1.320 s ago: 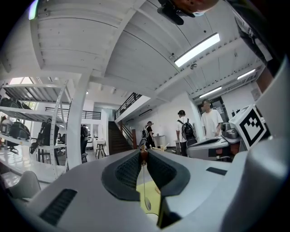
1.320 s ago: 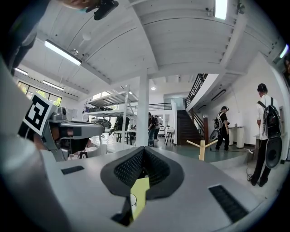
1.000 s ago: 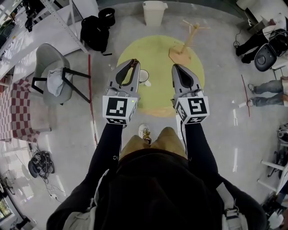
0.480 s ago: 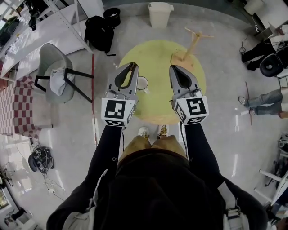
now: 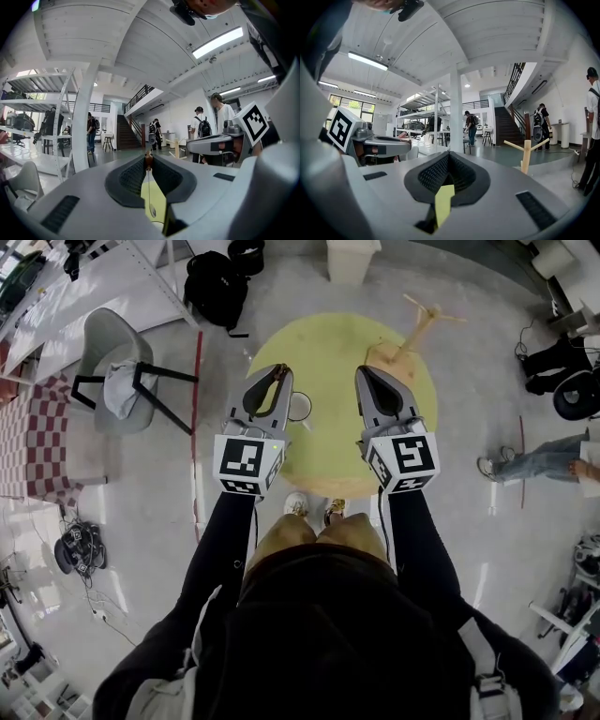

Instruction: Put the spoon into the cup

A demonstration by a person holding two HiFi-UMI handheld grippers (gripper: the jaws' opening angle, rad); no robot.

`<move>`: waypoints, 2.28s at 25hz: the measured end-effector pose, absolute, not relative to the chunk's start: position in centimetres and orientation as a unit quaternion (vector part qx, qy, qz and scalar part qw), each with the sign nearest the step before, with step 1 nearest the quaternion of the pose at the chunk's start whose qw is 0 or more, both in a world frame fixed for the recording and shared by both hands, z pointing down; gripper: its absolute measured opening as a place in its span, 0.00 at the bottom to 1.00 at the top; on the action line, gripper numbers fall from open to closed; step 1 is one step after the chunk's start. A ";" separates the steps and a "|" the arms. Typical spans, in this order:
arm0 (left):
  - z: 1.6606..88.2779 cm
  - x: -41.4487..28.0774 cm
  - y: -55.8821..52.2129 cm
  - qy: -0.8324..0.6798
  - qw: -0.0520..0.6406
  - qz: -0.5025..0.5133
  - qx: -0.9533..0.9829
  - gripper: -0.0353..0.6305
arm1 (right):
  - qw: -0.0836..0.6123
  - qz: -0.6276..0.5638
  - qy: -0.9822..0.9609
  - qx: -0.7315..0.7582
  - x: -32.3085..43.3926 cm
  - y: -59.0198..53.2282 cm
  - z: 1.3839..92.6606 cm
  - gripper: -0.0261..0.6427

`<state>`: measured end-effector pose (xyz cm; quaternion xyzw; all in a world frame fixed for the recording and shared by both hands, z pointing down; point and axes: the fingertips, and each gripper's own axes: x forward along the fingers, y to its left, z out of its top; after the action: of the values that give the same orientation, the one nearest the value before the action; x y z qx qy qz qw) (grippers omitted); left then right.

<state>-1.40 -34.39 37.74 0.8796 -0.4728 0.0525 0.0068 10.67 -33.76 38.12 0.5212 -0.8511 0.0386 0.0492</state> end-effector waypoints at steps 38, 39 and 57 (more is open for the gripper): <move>57.1 -1.9 -32.9 -0.435 0.099 0.228 0.866 0.13 | 0.080 0.076 -0.854 0.509 9.9 -34.3 42.5 0.08; 57.4 -1.8 -32.8 -0.433 0.099 0.235 0.865 0.13 | 0.080 0.076 -0.854 0.508 9.9 -34.3 42.6 0.08; 60.9 -2.2 -30.1 -0.412 0.113 0.301 0.853 0.14 | 0.082 0.077 -0.854 0.508 9.1 -33.4 42.6 0.08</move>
<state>-2.21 -30.07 60.87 0.8526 -0.4116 0.3013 0.1131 9.13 -33.38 42.63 0.5083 -0.8537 0.0775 0.0820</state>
